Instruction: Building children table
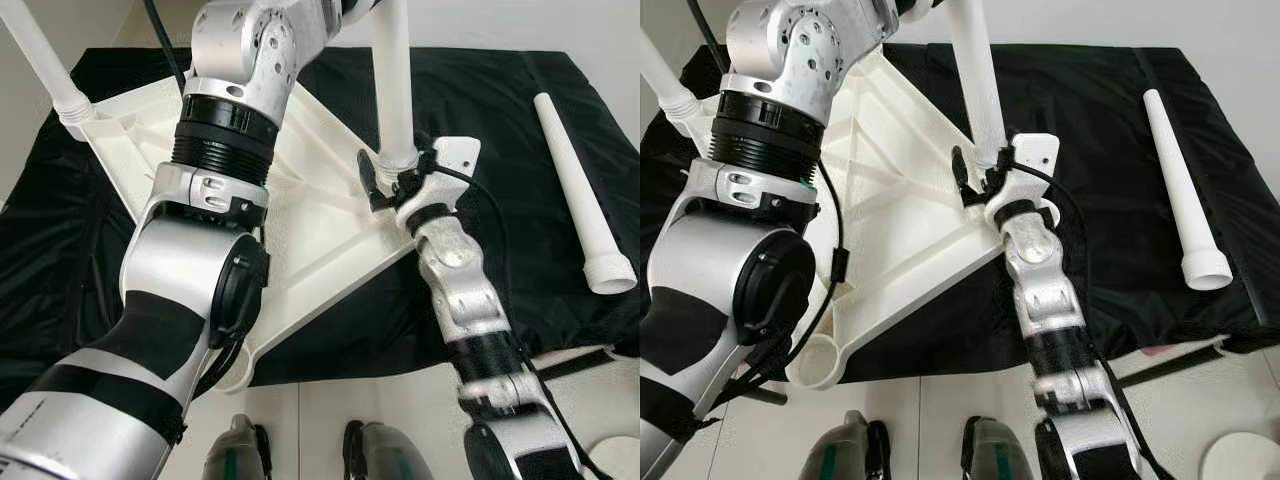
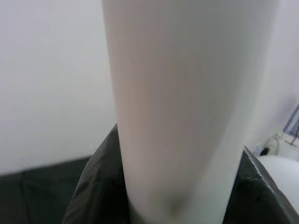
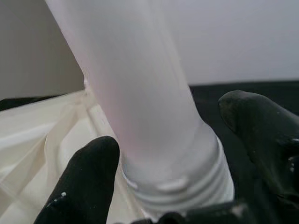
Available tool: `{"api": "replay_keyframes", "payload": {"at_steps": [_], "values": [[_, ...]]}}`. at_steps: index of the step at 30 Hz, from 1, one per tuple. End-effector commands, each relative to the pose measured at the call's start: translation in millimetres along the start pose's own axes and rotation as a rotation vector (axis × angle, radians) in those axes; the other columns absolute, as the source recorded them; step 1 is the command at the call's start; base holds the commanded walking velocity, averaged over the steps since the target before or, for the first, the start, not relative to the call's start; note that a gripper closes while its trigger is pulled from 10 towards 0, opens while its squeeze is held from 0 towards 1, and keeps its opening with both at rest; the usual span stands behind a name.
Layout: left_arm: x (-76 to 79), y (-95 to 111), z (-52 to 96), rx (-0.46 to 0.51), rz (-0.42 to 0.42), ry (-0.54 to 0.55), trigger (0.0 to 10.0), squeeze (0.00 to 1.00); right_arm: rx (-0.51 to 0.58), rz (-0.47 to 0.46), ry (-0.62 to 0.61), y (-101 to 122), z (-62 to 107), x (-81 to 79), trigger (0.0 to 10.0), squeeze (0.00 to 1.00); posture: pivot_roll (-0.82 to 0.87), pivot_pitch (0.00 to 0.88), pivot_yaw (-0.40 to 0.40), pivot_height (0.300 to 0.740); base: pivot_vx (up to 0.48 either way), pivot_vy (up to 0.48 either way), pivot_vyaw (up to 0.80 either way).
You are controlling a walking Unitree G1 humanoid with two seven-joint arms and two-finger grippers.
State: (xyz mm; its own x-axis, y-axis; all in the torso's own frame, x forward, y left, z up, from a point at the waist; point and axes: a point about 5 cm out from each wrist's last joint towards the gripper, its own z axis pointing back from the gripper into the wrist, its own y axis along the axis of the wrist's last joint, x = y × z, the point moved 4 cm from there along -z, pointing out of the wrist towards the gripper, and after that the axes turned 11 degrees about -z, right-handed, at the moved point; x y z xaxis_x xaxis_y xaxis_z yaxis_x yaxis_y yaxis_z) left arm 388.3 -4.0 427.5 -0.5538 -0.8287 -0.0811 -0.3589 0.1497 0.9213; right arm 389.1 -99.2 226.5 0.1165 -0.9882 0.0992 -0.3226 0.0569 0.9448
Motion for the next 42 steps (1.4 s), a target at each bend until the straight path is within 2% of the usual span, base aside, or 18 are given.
{"api": "replay_keyframes", "payload": {"at_steps": [1,7,9,11,14,27,28,29,30,31,32,33,34,35,38,39,42], "values": [[7.3,18.1,-0.7,0.054,-0.036,0.000,10.0,0.00,0.015,0.036,-0.057,1.7,-5.3,-2.6,10.0,0.00,-0.15,0.075,0.010,0.740,0.000,0.000,0.00],[6.1,19.9,0.8,0.056,-0.057,0.026,10.0,0.00,0.048,0.053,-0.152,10.1,-14.4,-1.8,10.0,0.00,-0.14,0.079,0.008,0.740,0.000,0.000,0.00],[1.4,19.5,2.5,0.046,-0.048,0.039,10.0,0.00,0.079,0.101,-0.230,16.6,-19.3,-4.4,10.0,0.00,-0.14,0.081,0.005,0.740,0.000,0.000,0.00],[0.3,19.0,2.6,0.042,-0.044,0.038,10.0,0.00,0.088,0.101,-0.257,18.0,-20.4,-4.4,10.0,0.00,-0.14,0.081,0.005,0.740,0.000,0.000,0.00],[-1.5,17.7,3.5,0.032,-0.033,0.040,10.0,0.00,0.135,0.147,-0.331,24.3,-23.7,-6.2,10.0,0.00,-0.14,0.086,0.004,0.740,0.000,0.000,0.00],[-0.3,16.7,3.6,0.025,-0.018,0.013,10.0,0.00,0.189,0.197,-0.405,35.6,-30.5,-21.4,10.0,0.00,-0.13,0.093,-0.002,0.740,0.000,0.000,0.00],[0.2,16.6,3.8,0.025,-0.014,0.010,10.0,0.00,0.193,0.192,-0.408,37.2,-31.7,-23.2,8.0,0.00,-0.13,0.094,-0.002,0.740,0.000,0.000,0.00],[0.2,16.6,3.8,0.025,-0.014,0.010,10.0,0.00,0.193,0.192,-0.408,37.2,-31.7,-23.2,8.0,0.00,-0.13,0.094,-0.002,0.740,0.000,0.000,0.00],[1.0,16.6,3.8,0.023,-0.012,0.006,10.0,0.00,0.201,0.189,-0.417,39.4,-32.1,-23.6,9.2,0.00,-0.13,0.094,-0.003,0.740,0.000,0.000,0.00],[1.5,16.8,3.9,0.023,-0.010,0.004,10.0,0.00,0.207,0.183,-0.423,40.9,-33.0,-24.1,8.7,0.00,-0.14,0.095,-0.003,0.740,0.000,0.000,0.00],[1.5,16.8,3.9,0.023,-0.010,0.004,10.0,0.00,0.207,0.183,-0.423,40.9,-33.0,-24.1,8.7,0.00,-0.14,0.095,-0.003,0.740,0.000,0.000,0.00],[2.2,17.0,4.0,0.023,-0.009,0.001,10.0,0.00,0.213,0.178,-0.441,42.2,-32.9,-23.4,5.9,0.00,-0.14,0.095,-0.003,0.740,0.000,0.000,0.00],[2.5,17.2,4.0,0.023,-0.007,-0.001,10.0,0.00,0.214,0.173,-0.450,42.8,-33.0,-23.0,5.5,0.00,-0.14,0.095,-0.003,0.740,0.000,0.000,0.00],[2.6,17.5,4.1,0.024,-0.006,-0.002,10.0,0.00,0.214,0.166,-0.469,42.4,-32.9,-22.7,2.0,0.00,-0.14,0.094,-0.004,0.740,0.000,0.000,0.00],[2.7,17.7,4.2,0.024,-0.005,-0.002,10.0,0.00,0.213,0.160,-0.489,41.7,-32.6,-22.4,2.0,0.00,-0.14,0.094,-0.004,0.740,0.000,0.000,0.00],[2.8,17.9,4.3,0.024,-0.005,-0.002,10.0,0.00,0.205,0.156,-0.503,40.3,-32.2,-22.1,0.0,0.00,-0.13,0.092,-0.006,0.740,0.000,0.000,0.00],[3.1,18.5,4.5,0.026,-0.006,0.000,10.0,0.00,0.177,0.141,-0.533,35.7,-31.4,-20.4,0.0,0.00,-0.13,0.091,-0.008,0.740,0.000,0.000,0.00]]}}
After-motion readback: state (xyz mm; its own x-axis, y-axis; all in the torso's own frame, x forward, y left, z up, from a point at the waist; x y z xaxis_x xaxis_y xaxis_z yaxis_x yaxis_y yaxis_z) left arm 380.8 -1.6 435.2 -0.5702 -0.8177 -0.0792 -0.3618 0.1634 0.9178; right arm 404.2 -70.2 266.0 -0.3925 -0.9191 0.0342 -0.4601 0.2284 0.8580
